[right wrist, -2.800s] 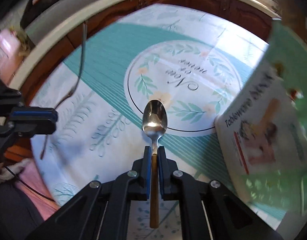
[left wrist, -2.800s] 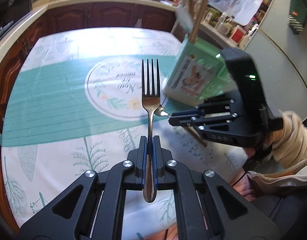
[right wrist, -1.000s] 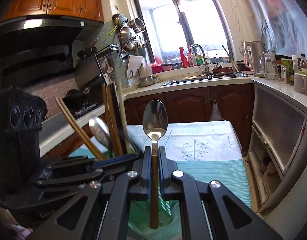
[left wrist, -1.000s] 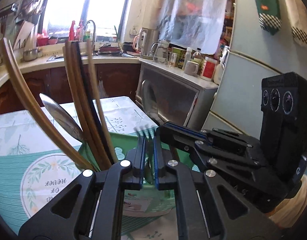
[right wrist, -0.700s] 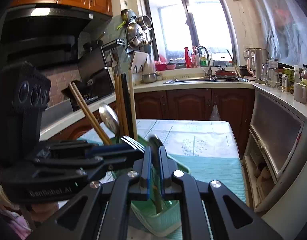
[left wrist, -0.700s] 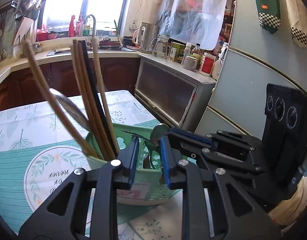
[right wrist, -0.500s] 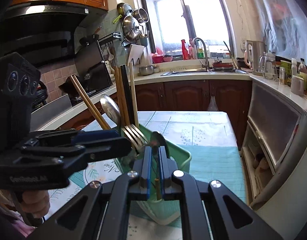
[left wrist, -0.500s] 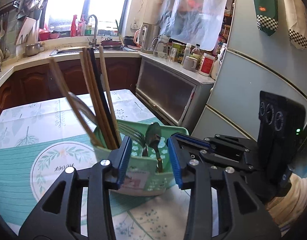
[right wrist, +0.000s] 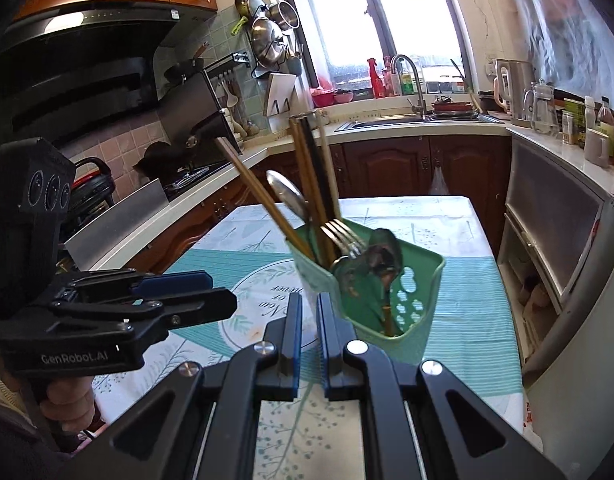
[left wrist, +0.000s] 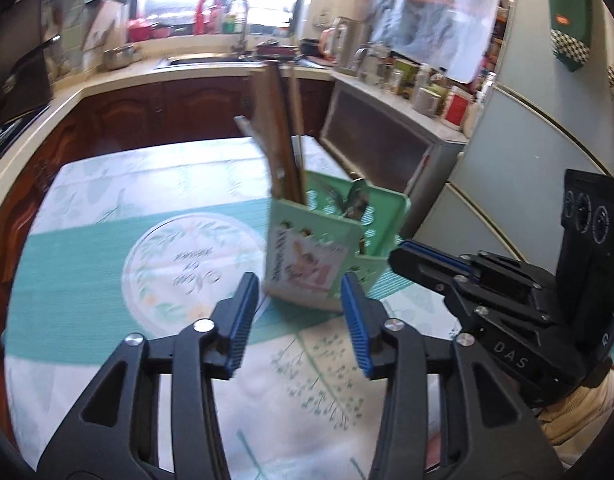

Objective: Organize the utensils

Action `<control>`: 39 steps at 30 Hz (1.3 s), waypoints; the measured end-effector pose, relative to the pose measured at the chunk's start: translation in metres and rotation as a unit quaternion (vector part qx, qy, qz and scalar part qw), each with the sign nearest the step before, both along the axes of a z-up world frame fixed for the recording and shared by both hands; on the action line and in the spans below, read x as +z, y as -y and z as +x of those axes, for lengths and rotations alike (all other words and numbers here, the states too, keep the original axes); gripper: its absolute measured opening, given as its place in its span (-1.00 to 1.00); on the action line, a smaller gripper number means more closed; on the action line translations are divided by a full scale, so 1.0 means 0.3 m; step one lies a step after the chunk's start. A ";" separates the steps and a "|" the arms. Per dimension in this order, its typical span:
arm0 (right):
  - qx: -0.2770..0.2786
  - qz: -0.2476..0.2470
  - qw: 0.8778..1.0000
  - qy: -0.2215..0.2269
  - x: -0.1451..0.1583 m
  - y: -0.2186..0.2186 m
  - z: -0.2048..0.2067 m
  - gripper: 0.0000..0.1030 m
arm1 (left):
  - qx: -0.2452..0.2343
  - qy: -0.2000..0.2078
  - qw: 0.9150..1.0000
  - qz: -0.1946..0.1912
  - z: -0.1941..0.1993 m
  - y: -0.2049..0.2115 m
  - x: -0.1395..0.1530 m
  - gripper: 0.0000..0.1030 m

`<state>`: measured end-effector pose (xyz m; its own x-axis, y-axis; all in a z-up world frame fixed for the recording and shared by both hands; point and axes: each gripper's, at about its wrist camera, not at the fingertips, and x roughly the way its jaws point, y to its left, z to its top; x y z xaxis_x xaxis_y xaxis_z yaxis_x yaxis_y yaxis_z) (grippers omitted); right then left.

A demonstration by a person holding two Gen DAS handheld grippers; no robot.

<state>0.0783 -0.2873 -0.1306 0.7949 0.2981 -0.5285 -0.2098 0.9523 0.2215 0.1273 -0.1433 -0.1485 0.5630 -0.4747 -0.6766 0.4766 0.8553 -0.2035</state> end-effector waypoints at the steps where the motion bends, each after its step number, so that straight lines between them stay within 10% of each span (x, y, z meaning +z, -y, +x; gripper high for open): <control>1: -0.001 -0.002 1.000 -0.005 0.007 -0.013 -0.007 -0.86 | 0.010 -0.001 1.000 0.001 -0.008 -0.011 0.012 0.05; 10: -0.030 0.007 0.998 -0.050 0.075 -0.072 -0.079 -0.57 | 0.098 0.015 0.994 0.043 -0.092 -0.092 0.108 0.60; 22: -0.085 -0.001 0.995 -0.048 0.187 -0.120 -0.176 0.04 | 0.156 0.039 0.984 0.080 -0.175 -0.133 0.230 0.66; 39: -0.090 -0.009 0.995 -0.035 0.218 -0.174 -0.239 0.13 | 0.185 0.058 0.977 0.086 -0.279 -0.184 0.274 0.67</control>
<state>0.0067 -0.2352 -0.0652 0.7960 0.1439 -0.5879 -0.0206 0.9772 0.2113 0.0437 -0.0883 -0.0664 0.7525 -0.1093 -0.6495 0.1405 0.9901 -0.0038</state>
